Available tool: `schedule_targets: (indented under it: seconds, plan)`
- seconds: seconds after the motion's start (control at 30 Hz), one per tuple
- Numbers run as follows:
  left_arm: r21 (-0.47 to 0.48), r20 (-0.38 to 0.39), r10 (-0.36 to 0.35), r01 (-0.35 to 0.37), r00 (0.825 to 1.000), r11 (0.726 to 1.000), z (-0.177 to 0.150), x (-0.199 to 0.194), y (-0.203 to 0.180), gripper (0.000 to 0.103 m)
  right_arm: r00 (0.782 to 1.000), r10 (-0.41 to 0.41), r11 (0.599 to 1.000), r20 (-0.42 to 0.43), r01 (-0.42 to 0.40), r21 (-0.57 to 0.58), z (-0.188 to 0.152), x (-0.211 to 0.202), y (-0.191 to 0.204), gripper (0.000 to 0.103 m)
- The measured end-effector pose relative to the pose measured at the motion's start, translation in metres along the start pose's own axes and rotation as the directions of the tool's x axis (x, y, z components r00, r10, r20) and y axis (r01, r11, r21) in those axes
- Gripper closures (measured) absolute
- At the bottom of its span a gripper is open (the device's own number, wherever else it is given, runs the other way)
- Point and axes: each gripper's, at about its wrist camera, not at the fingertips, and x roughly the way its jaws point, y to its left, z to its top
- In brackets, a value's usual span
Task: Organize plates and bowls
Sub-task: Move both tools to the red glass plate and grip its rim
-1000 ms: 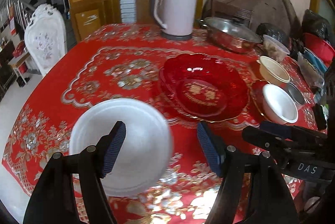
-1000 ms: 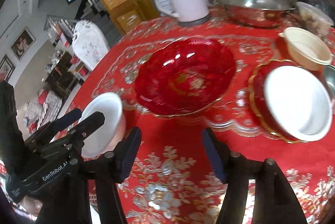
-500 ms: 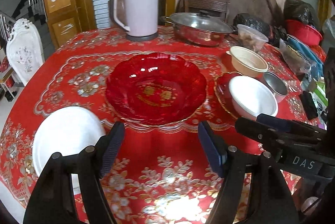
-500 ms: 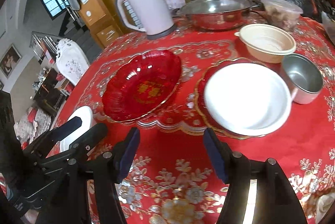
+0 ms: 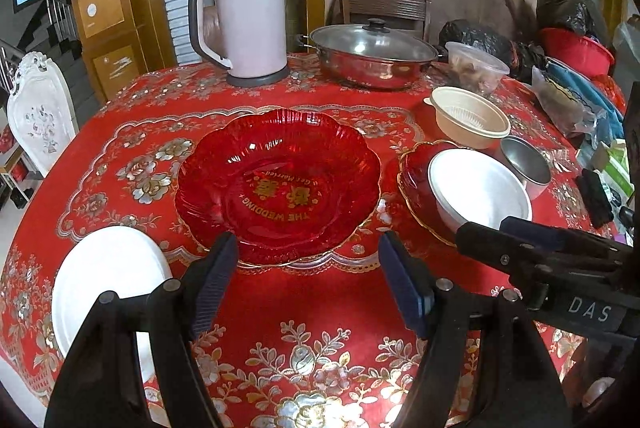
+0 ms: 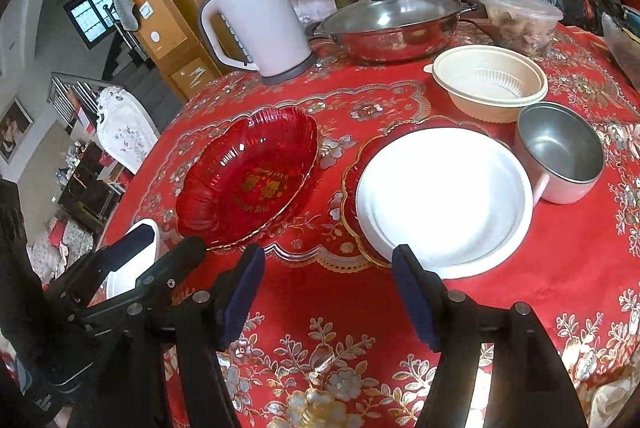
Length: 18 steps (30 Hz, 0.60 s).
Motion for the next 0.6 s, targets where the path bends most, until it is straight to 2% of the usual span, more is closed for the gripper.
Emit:
schedule_targets:
  seconds: [0.23,0.43,0.6]
  plan:
    - [-0.006,-0.029,-0.018,0.018,0.999,1.0,0.009,0.008,0.009,0.031,1.0,0.019,1.0,-0.015,-0.019,0.013,0.008,0.012,0.002,0.034]
    - [-0.024,-0.034,0.003,-0.004,0.999,1.0,0.022,0.015,0.025,0.031,0.999,0.028,0.999,-0.025,-0.028,0.015,0.019,0.026,0.009,0.034]
    - [-0.05,-0.063,-0.004,0.001,0.998,0.999,0.038,0.027,0.045,0.031,0.995,0.092,0.995,-0.045,-0.09,0.045,0.028,0.041,0.013,0.034]
